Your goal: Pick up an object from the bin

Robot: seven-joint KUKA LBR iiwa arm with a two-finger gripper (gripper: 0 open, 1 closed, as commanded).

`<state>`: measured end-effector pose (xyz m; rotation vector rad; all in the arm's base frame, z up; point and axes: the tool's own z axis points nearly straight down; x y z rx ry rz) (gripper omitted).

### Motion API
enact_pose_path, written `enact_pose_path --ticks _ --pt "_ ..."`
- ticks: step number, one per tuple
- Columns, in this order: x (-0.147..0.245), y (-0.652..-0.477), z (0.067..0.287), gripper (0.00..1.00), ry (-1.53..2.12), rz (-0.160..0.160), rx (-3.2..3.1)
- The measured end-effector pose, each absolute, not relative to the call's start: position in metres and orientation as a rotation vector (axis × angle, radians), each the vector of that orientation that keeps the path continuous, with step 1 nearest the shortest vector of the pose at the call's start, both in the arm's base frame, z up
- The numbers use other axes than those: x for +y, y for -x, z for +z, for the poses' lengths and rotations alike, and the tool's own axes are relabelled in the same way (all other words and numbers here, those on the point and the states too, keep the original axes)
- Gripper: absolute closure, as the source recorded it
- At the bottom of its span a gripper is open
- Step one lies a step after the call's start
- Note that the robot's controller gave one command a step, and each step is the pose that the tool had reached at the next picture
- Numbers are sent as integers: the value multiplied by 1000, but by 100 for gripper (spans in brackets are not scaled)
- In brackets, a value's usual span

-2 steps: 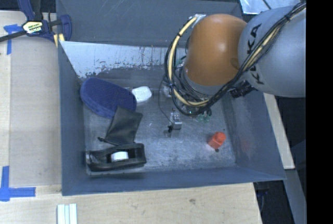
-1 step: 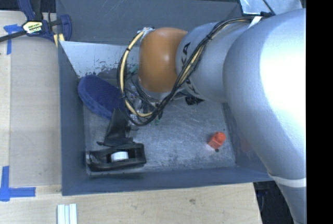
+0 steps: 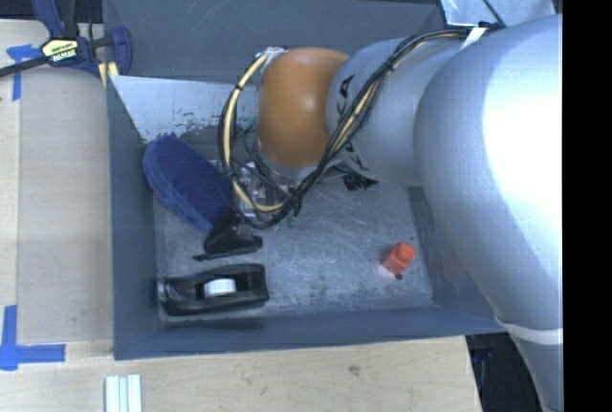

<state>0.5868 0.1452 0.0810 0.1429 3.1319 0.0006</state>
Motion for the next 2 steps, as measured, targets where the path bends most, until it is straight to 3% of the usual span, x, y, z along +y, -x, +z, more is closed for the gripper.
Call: enact_pose_path --ticks 1,2 --pt "172 -581 194 100 -73 6 3129" --pt "166 -610 300 100 -85 5 3127"
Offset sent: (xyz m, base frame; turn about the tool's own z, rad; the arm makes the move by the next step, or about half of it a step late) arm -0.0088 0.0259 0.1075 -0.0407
